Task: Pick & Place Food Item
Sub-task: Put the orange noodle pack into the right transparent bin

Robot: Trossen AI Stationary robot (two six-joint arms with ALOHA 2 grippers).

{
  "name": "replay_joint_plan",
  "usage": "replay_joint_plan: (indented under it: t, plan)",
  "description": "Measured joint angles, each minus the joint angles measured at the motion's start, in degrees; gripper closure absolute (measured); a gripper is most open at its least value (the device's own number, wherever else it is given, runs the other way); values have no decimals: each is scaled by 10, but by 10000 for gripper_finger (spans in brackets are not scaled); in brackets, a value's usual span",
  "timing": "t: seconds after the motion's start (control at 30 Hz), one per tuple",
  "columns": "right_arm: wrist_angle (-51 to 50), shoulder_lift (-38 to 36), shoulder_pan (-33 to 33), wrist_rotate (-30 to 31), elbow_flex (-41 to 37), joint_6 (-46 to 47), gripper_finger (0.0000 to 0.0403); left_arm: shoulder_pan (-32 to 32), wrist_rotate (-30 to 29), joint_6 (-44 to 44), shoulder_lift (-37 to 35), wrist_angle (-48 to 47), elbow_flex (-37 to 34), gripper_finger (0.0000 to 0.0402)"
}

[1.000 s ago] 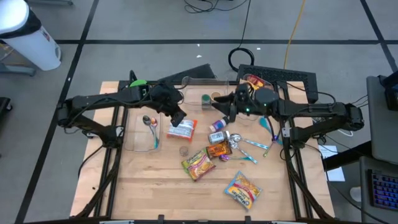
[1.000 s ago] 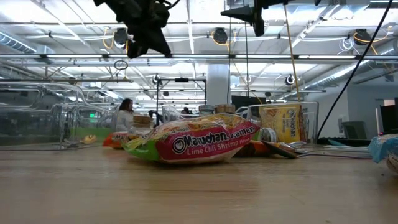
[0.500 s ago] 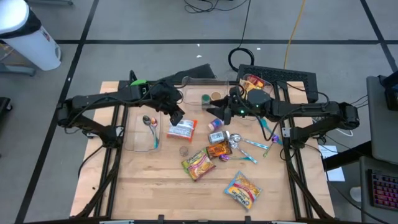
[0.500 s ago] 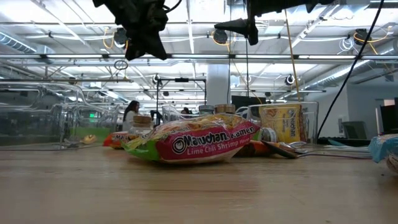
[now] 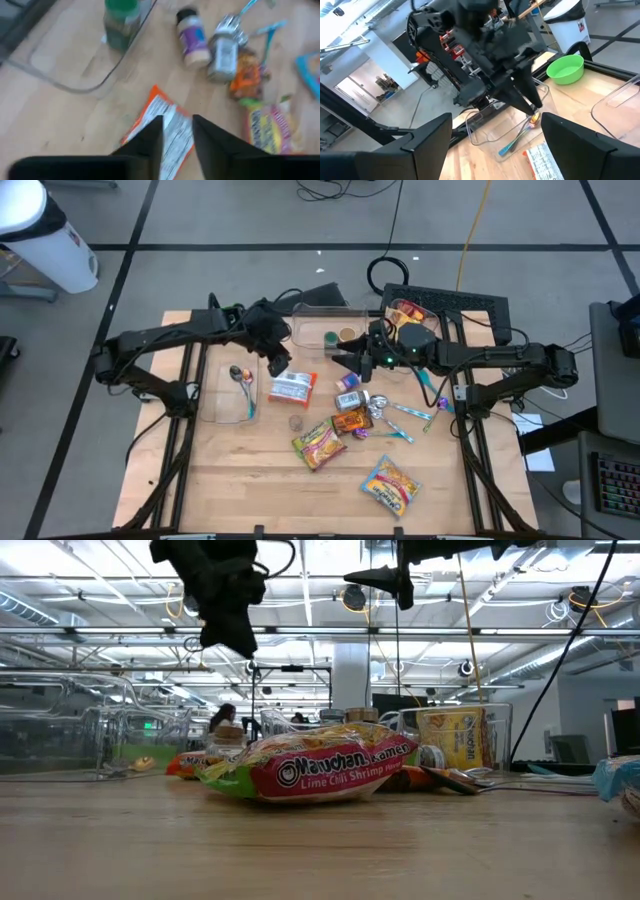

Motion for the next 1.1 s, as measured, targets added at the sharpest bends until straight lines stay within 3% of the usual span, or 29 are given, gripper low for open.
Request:
replay_joint_plan:
  t: [0.17, 0.37, 0.87, 1.1]
  plan:
    - [0, 0, 0, -1, 0, -4, 105, 14, 37, 40, 51, -39, 0, 198]
    - [-3, 0, 0, -15, 0, -1, 106, 14, 38, 80, 128, -65, 0, 147]
    - [-14, 0, 0, -43, 0, 2, 110, 22, 8, 116, 221, -63, 0, 135]
    - [-14, 0, 0, -43, 0, 1, 110, 36, 45, 117, 252, -65, 0, 135]
